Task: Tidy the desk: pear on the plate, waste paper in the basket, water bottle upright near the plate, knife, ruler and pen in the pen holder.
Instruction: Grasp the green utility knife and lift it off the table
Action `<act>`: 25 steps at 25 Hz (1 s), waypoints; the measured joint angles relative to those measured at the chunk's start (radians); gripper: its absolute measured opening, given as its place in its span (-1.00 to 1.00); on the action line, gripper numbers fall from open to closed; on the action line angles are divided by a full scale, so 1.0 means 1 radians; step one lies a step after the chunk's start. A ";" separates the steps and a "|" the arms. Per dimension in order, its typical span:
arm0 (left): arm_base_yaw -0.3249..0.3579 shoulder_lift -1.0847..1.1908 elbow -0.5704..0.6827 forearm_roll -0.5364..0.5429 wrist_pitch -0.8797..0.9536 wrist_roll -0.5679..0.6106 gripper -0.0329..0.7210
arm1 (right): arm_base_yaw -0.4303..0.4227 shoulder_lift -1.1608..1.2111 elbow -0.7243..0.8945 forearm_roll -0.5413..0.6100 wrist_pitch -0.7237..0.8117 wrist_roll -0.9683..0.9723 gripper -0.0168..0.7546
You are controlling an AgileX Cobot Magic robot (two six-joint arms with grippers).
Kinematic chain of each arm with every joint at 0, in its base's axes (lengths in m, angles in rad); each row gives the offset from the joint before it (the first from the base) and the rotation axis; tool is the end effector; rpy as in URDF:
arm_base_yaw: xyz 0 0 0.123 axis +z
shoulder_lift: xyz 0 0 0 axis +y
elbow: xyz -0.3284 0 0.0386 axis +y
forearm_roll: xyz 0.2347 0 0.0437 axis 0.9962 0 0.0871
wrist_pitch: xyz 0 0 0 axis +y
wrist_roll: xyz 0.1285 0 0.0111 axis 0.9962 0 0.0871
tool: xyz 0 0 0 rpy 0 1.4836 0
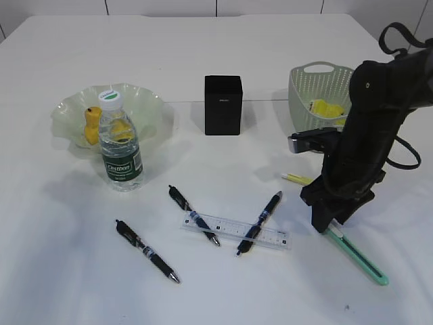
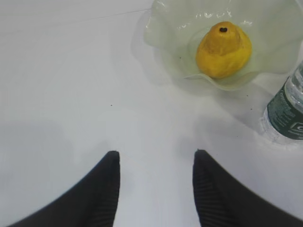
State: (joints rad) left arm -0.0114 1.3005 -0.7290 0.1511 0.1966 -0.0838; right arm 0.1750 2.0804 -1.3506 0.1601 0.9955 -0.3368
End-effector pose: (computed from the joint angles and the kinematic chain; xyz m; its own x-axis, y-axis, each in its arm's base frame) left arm 0.2708 0.0007 0.2786 -0.6272 0.0715 -0.7756 0.0290 0.9972 0.0685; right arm 0.3810 0.0849 0.1394 -0.9120 -0.4094 0.0266 -0.4018 0.9043 0.1445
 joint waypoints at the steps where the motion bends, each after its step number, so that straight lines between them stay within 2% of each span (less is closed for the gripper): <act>1: 0.000 0.000 0.000 0.000 0.000 0.000 0.02 | 0.000 0.001 0.000 -0.002 0.005 0.000 0.01; 7: 0.000 0.000 0.000 0.000 0.000 0.000 0.02 | 0.000 0.014 0.000 -0.020 0.020 0.000 0.01; 16: 0.000 0.000 0.000 0.000 0.000 0.000 0.02 | 0.000 0.015 0.000 -0.121 0.024 0.056 0.01; 25: 0.000 0.000 0.000 0.000 0.000 0.000 0.02 | 0.000 0.015 0.000 -0.117 0.016 0.075 0.01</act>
State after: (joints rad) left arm -0.0114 1.3005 -0.7290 0.1511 0.1966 -0.0838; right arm 0.1750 2.0955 -1.3506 0.0435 1.0116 -0.2618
